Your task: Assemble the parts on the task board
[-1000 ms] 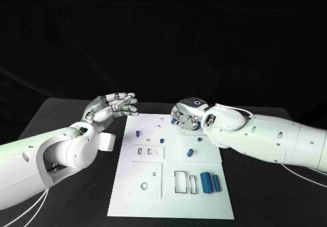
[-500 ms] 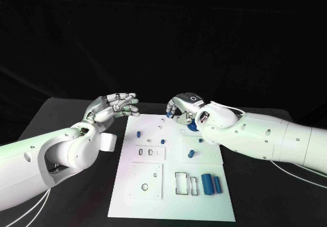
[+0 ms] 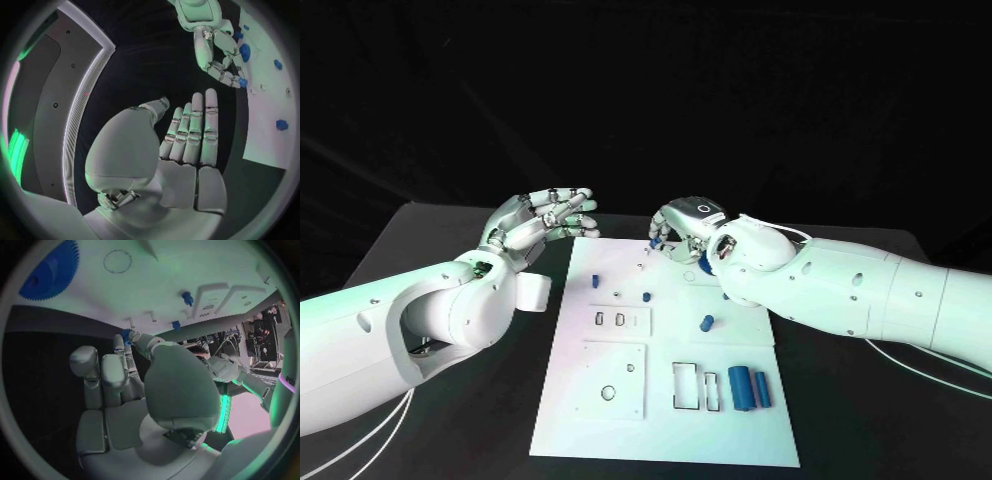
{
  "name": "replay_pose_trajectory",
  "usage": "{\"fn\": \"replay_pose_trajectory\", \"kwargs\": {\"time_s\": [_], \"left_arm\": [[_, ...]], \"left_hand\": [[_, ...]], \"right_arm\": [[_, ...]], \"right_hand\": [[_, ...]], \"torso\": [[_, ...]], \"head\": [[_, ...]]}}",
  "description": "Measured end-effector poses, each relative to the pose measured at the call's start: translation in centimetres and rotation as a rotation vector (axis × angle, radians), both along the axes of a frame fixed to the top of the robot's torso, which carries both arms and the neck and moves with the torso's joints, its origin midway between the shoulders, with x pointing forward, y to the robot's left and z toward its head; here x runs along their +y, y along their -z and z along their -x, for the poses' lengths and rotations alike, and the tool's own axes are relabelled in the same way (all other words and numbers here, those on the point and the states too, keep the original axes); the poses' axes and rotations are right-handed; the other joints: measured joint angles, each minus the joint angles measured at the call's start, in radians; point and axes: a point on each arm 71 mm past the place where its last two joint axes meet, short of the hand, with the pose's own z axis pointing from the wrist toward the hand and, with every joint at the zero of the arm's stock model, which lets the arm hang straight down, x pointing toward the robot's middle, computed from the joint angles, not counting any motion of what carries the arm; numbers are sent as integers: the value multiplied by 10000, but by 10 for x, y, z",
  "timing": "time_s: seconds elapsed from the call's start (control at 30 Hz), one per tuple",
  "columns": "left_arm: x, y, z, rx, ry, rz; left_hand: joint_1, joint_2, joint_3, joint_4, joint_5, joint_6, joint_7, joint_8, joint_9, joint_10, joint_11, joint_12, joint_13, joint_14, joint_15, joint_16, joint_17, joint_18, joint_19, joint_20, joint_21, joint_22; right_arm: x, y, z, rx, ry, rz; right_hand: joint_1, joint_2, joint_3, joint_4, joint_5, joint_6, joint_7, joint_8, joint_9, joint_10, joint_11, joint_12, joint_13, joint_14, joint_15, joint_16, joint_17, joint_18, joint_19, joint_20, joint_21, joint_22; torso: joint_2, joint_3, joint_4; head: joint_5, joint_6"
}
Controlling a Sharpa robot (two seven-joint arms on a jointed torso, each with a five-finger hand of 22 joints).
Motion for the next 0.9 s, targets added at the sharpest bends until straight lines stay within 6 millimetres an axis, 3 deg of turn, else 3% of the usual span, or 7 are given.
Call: {"fn": "replay_pose_trajectory", "kwargs": {"time_s": [0.9], "left_arm": [[-2,-7,-1,-126,62,25]], "left_hand": [[0,0,0,0,0,0,0,0,-3,0,0,0,-3,-37,-36,49,22,-1,-39,-38,-1,11]], "right_arm": [[14,9,-1,217,-22,78]], "right_hand": [[-44,-45,0,0,-2,-36,2,-20,32,-1,1,-2,16,0,1,48,17,-7,0,0,41,28]], "torso": [[32,-5,-12]], "head": [[117,-103]]}}
